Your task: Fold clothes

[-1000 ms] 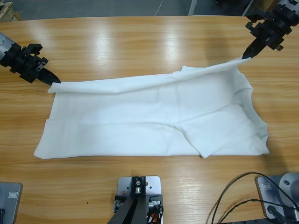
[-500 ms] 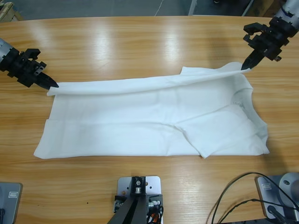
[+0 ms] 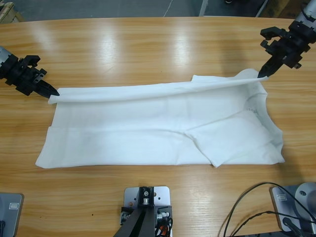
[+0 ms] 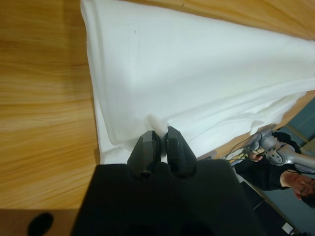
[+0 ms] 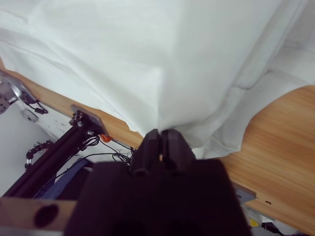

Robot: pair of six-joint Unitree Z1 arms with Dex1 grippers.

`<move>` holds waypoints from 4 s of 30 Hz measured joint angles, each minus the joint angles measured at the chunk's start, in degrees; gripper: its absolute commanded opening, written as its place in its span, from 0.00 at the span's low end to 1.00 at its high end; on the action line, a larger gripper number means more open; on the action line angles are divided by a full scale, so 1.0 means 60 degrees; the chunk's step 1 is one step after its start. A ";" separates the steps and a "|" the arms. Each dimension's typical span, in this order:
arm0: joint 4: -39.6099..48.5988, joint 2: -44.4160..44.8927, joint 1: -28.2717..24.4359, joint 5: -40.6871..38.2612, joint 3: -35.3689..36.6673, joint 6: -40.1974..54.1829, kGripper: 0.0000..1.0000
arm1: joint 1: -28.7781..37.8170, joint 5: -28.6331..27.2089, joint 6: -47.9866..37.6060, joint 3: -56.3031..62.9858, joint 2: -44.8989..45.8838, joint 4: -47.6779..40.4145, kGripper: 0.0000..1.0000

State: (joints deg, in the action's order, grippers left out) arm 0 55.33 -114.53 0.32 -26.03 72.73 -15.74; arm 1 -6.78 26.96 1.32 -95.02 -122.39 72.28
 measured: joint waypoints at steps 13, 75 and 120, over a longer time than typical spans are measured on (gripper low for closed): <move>0.0000 -0.0024 0.0000 0.0000 -0.0177 0.0000 0.02 | 0.0000 -0.0032 0.0000 0.0253 -0.0001 -0.0056 0.00; -0.1857 0.0173 0.0566 -0.0497 -0.0910 0.0494 0.78 | 0.2039 -0.0454 0.0663 0.2044 0.0163 -0.2027 1.00; -0.1857 0.0379 0.1213 0.0511 -0.1726 0.0111 0.00 | 0.2060 -0.0455 0.0624 0.2100 0.0218 -0.2061 0.85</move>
State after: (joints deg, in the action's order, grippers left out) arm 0 44.19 -112.25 7.60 -22.96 62.38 -15.07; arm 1 5.58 24.24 5.07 -82.42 -121.08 59.92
